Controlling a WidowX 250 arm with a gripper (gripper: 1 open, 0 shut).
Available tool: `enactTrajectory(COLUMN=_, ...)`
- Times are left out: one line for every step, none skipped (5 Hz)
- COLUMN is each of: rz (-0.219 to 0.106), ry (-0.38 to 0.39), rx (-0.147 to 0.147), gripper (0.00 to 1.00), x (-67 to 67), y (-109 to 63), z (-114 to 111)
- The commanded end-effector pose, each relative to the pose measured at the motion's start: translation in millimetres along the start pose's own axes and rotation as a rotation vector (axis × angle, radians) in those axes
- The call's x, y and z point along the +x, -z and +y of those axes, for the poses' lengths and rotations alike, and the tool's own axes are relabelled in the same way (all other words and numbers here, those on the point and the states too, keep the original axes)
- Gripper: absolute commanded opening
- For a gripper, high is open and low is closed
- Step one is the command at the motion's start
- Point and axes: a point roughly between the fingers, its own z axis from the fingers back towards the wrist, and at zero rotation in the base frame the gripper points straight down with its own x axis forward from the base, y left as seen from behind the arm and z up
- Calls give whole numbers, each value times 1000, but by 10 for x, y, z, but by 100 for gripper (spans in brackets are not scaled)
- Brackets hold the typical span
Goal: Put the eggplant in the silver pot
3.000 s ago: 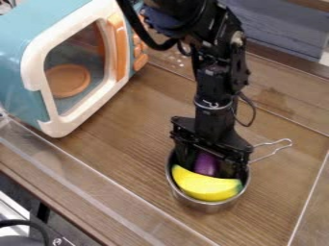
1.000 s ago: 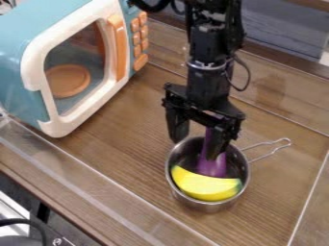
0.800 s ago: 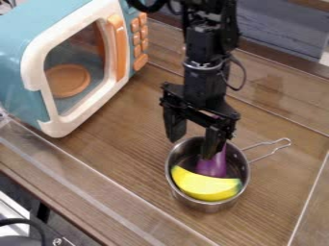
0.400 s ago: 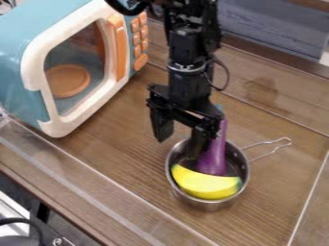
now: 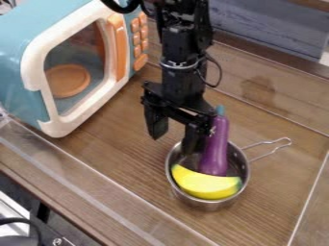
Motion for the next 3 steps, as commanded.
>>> enactTrajectory(rz=-75, ry=9, rx=10, gripper=100, x=96, y=-254, z=2)
enactTrajectory(rz=-83, ry=18, rx=13, gripper=100, x=133, y=-286, z=-25)
enactTrajectory(rz=-93, ry=26, rx=17, gripper=100, x=152, y=-360, z=-120)
